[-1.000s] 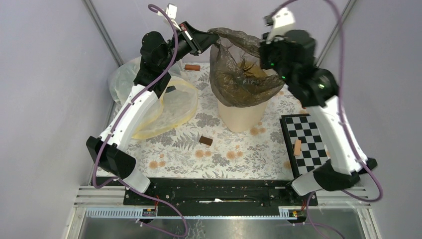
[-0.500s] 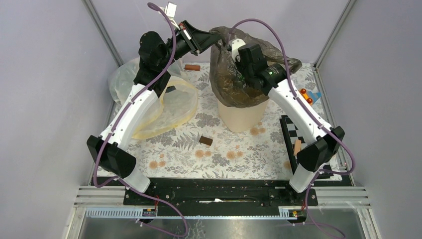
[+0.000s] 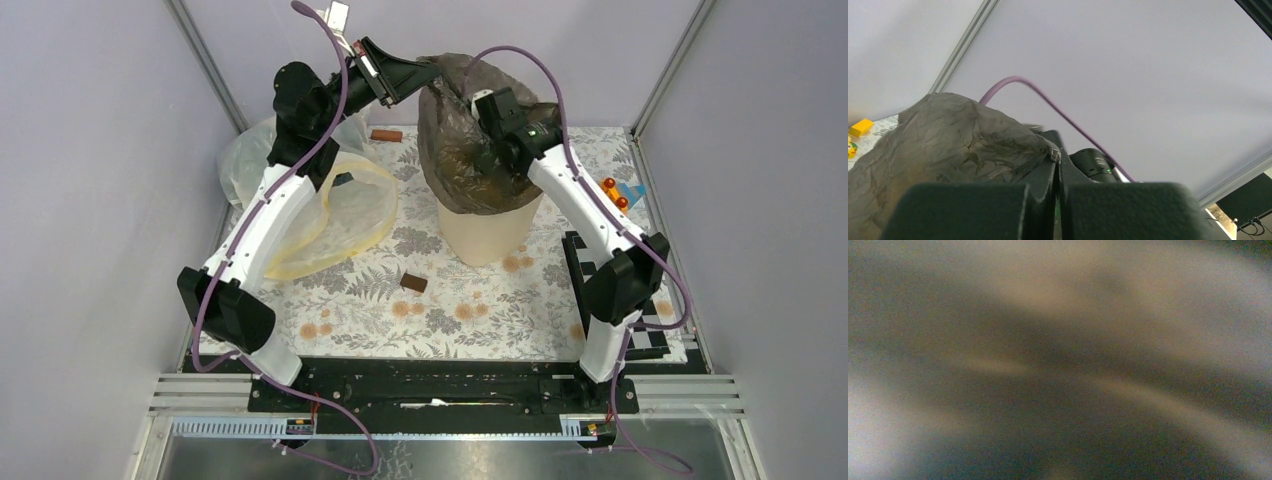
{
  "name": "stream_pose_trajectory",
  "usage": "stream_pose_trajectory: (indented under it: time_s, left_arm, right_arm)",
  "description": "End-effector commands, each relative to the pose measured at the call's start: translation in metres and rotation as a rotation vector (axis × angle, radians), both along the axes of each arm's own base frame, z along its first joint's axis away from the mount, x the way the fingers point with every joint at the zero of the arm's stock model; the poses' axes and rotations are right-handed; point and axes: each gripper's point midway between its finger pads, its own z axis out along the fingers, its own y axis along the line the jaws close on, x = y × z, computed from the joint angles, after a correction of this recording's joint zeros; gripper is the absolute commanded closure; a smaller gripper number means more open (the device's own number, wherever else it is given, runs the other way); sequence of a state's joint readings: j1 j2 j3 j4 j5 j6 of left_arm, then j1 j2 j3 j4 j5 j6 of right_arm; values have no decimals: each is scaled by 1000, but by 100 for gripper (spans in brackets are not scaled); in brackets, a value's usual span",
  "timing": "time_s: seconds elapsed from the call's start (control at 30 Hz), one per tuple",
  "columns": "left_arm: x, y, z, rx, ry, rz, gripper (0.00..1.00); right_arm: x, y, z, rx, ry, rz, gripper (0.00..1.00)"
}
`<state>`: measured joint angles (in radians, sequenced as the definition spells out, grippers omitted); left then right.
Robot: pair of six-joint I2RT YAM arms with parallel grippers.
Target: Put the trash bags into the trash bin
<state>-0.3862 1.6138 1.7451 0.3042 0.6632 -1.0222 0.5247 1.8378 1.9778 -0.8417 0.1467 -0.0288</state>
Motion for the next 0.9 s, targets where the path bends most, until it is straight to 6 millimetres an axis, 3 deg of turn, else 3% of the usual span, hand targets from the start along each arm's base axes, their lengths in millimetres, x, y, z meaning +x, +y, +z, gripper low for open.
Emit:
stream_pose_trajectory:
  time_s: [0.0, 0.2, 0.3, 0.5, 0.57, 0.67, 0.87]
  left_arm:
    - [-10, 12, 18, -26, -74, -21, 100]
    - [0, 13, 5, -14, -47, -14, 100]
    - [7, 12, -7, -2, -29, -5, 100]
    - [35, 10, -61, 85, 59, 33, 100]
    - [43, 8, -81, 120, 90, 34, 100]
    - [48, 4, -99, 132, 130, 9, 100]
    - [42, 2, -97, 114, 125, -18, 100]
  right_arm:
    - [-16, -10, -42, -79, 151, -23, 100]
    - [-35, -31, -71, -204, 285, -52, 100]
    - [-35, -35, -87, -243, 317, -63, 100]
    - [-19, -45, -110, -272, 296, -153, 100]
    - [-12, -55, -101, -288, 252, -206, 100]
    - [-7, -55, -63, -226, 155, -220, 100]
    - [-15, -56, 25, -80, -33, -210, 100]
